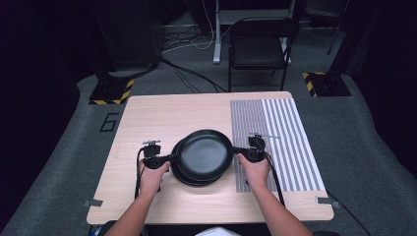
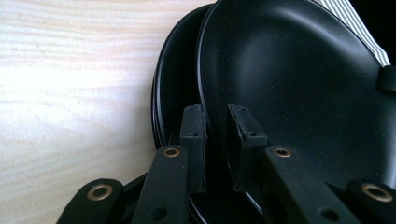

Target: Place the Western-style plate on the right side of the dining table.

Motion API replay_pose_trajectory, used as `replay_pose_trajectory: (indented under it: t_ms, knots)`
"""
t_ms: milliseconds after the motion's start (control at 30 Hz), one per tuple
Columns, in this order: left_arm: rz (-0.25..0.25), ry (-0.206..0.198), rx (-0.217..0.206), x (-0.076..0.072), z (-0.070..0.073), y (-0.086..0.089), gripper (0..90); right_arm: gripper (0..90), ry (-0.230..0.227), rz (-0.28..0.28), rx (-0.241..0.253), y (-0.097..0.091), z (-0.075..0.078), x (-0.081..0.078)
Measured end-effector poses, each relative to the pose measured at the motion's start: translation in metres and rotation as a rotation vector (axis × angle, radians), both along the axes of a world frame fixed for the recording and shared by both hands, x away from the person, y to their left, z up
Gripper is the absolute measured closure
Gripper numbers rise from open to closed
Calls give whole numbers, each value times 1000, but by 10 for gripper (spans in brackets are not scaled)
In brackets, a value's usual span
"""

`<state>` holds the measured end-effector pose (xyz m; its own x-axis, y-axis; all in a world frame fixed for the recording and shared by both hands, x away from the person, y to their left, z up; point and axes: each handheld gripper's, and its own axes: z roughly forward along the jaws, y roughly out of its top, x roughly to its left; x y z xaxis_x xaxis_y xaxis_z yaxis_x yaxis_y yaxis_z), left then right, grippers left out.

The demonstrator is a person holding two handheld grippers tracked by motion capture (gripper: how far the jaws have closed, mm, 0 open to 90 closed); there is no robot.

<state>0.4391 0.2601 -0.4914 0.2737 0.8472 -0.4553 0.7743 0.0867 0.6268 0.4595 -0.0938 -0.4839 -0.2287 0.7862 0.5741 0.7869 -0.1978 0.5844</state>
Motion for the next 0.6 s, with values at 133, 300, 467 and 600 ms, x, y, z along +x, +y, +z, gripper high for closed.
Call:
replay_pose_trajectory:
  t_ms: [133, 300, 467, 600]
  knots:
    - [15, 6, -23, -3, -5, -3, 741, 835, -1, 1, 1, 0, 0, 0]
    - [51, -11, -33, -6, -8, -6, 739, 836, -6, -4, 0, 0, 0, -1]
    - [104, -9, -67, -11, -12, -11, 738, 836, -10, -11, -6, 1, 0, -1]
    - [149, -28, -88, -17, -15, -13, 743, 838, -11, -35, -19, 3, 1, -3]
